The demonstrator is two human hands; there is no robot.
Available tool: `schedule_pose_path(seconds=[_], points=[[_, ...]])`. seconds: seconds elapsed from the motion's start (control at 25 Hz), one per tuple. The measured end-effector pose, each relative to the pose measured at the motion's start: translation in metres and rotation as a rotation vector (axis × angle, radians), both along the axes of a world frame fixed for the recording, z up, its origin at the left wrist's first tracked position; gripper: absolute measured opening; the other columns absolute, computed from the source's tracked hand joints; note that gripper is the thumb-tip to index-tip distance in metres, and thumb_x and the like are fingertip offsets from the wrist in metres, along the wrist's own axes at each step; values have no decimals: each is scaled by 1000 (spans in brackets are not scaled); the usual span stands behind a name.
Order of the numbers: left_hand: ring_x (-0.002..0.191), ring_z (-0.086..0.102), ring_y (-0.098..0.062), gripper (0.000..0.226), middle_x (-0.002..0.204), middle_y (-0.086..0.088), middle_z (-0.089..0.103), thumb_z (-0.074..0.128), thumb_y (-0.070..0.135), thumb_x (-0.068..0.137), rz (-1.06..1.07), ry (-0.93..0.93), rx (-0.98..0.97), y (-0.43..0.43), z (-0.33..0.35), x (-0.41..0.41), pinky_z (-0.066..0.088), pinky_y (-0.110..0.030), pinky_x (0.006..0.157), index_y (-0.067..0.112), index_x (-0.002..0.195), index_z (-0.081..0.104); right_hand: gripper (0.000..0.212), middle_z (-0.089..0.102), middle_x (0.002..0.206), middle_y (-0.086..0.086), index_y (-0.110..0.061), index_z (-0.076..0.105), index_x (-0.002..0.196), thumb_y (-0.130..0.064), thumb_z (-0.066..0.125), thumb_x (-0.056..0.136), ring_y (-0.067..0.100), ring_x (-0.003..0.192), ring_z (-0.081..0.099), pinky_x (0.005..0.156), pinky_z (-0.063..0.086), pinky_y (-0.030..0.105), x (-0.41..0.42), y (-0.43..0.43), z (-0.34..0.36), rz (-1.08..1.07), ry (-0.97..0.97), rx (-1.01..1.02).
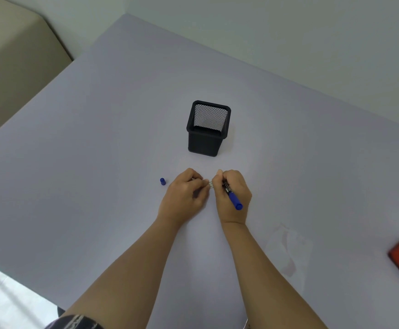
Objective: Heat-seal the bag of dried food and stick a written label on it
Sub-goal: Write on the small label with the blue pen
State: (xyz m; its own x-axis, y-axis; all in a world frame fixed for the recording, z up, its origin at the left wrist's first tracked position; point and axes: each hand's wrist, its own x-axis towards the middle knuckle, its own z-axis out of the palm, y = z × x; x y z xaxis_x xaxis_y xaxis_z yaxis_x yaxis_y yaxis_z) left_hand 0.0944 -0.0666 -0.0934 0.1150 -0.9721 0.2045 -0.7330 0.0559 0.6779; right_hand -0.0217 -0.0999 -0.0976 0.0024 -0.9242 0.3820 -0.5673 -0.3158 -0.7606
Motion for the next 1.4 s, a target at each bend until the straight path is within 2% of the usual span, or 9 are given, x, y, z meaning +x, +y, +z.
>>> schedule_pose_path(seconds=[0.16,0.28,0.6,0.84,1.04,1.24,1.4], points=[[63,57,-17,13,80,-8,63,65,15,81,9,1,8,1,1,0,42,-17,61,5,80,74,29,47,57,8,-3,45,61,-14,49,88,23,49,43,43,44,36,1,0,1,-1,20,-12],[63,57,-16,13,80,-8,62,65,14,80,15,13,6,1,0,0,41,-17,62,5,80,74,32,39,55,2,-5,40,58,-18,46,87,24,47,40,46,36,32,2,0,1,-31,30,32],[63,58,-17,14,80,-7,63,65,14,81,6,4,0,1,0,0,45,-19,60,4,80,75,33,38,56,0,-5,41,58,-18,48,88,19,48,38,47,36,28,2,0,1,-41,22,26],[64,58,-19,15,81,-7,62,65,15,82,7,4,1,1,0,1,50,-27,58,4,80,75,36,39,55,1,-4,41,57,-24,46,87,19,49,38,48,32,24,1,0,1,-92,-40,92],[64,58,-19,19,81,-7,62,62,19,83,3,5,-3,0,0,1,49,-24,59,5,81,74,38,40,54,3,-3,41,58,-26,45,87,24,48,40,46,36,29,2,-1,0,-58,-45,110],[63,58,-18,11,80,-8,62,67,13,81,-2,3,9,2,1,1,43,-19,61,4,80,74,39,43,52,10,-2,42,58,-28,45,87,27,47,41,44,42,41,1,0,-4,-2,-39,136],[63,58,-18,13,80,-9,62,65,14,81,-1,8,9,2,2,1,43,-19,61,4,79,74,39,46,50,14,0,43,57,-27,45,85,29,46,42,43,42,42,2,0,-4,-6,-47,126]])
